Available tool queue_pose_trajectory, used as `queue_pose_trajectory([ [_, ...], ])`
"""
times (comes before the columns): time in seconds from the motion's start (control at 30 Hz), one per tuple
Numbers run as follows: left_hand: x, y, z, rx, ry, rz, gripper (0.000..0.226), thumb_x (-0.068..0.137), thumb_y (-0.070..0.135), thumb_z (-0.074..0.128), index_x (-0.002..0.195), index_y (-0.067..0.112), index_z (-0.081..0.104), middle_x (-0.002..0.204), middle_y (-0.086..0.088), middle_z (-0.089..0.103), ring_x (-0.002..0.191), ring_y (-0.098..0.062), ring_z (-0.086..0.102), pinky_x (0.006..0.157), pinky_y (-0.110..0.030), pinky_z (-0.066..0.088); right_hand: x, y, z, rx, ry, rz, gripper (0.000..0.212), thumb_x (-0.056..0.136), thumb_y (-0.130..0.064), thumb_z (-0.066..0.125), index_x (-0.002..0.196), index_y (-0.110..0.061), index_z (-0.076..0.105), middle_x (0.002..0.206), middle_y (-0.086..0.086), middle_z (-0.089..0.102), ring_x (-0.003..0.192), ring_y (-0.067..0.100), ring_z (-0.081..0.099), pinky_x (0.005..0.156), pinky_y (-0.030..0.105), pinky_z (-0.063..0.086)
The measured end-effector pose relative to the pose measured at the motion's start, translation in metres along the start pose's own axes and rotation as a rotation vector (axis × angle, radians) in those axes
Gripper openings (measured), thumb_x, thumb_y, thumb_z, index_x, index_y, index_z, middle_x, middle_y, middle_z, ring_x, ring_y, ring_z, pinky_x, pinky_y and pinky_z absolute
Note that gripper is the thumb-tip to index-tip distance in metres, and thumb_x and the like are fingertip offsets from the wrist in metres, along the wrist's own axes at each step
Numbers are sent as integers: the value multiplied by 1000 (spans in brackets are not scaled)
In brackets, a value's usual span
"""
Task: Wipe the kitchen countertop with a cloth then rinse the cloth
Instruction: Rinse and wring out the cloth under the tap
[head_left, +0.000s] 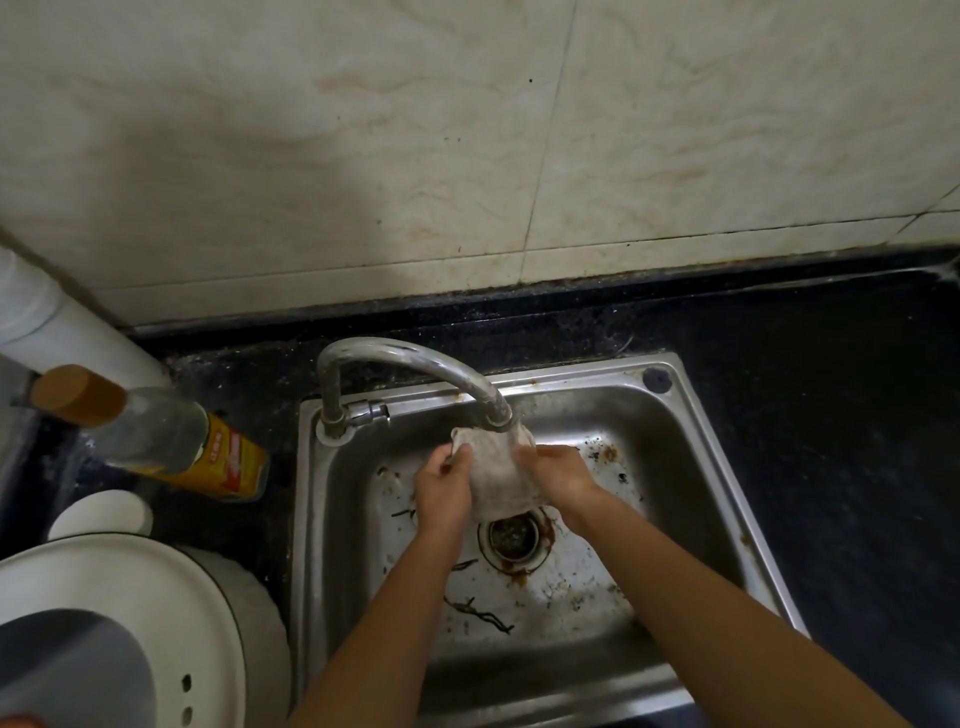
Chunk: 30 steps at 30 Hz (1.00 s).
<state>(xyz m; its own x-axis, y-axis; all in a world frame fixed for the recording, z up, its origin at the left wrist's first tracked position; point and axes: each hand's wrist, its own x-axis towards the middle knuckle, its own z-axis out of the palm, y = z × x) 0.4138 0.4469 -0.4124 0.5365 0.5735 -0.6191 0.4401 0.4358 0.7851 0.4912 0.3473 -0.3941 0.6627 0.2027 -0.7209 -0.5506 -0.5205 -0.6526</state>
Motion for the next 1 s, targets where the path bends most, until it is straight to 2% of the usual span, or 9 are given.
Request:
queue_pose_trajectory([
  [0.07,0,1,1,-10,6,-1,27,97,28,50,120,17,59,110,-6,64,95,-17,63,68,-27,53,4,3,0,4,14,-4,21,97,-29,52,97,-13,66,108,13,67,100,28,63,82,35,53],
  [0.2,0,1,2,-50,22,-24,27,97,30,50,120,18,59,111,-9,64,96,-22,64,74,-34,56,9,6,3,22,12,11,27,95,-26,54,113,-9,64,106,9,67,97,25,63,89,40,53],
  [0.43,1,4,3,-108,65,-74,25,96,32,51,117,21,60,108,-6,64,94,-22,63,86,-50,54,9,3,5,59,-9,22,17,87,-19,66,103,-16,66,104,8,67,97,26,64,89,43,54],
  [0.53,1,6,3,-120,77,-69,26,97,31,50,117,20,60,106,-6,65,92,-19,63,79,-42,56,10,2,7,68,-21,18,10,86,-19,68,95,-20,65,103,8,68,96,25,64,89,43,54],
  [0.6,1,6,1,-118,82,-46,27,97,30,50,118,17,60,107,-7,66,89,-16,63,68,-29,53,11,1,9,79,-25,10,17,87,-22,67,104,-17,65,105,8,68,95,22,64,85,38,55],
  [0.67,2,7,0,-100,89,-29,28,97,30,50,118,16,61,106,-5,66,88,-13,62,64,-24,48,13,0,13,76,-17,10,26,90,-30,63,112,-16,64,108,5,66,96,19,62,77,31,52],
  [0.73,3,7,0,-89,86,-40,28,95,31,53,117,16,61,106,-5,65,89,-14,62,67,-25,49,14,-2,16,75,-7,28,31,90,-39,61,113,-18,63,109,3,65,100,19,59,80,31,48],
  [0.87,5,5,2,-60,38,-68,29,88,33,63,113,17,64,105,-8,68,94,-21,65,75,-33,55,17,-2,18,102,3,61,36,90,-41,58,114,-15,61,108,8,66,102,26,61,93,42,51],
  [1.0,6,5,7,-31,34,-106,19,85,32,67,99,20,65,95,-4,69,89,-21,65,80,-35,55,19,-1,18,190,1,41,30,91,-41,56,104,-16,64,100,9,71,93,25,67,90,45,53],
])
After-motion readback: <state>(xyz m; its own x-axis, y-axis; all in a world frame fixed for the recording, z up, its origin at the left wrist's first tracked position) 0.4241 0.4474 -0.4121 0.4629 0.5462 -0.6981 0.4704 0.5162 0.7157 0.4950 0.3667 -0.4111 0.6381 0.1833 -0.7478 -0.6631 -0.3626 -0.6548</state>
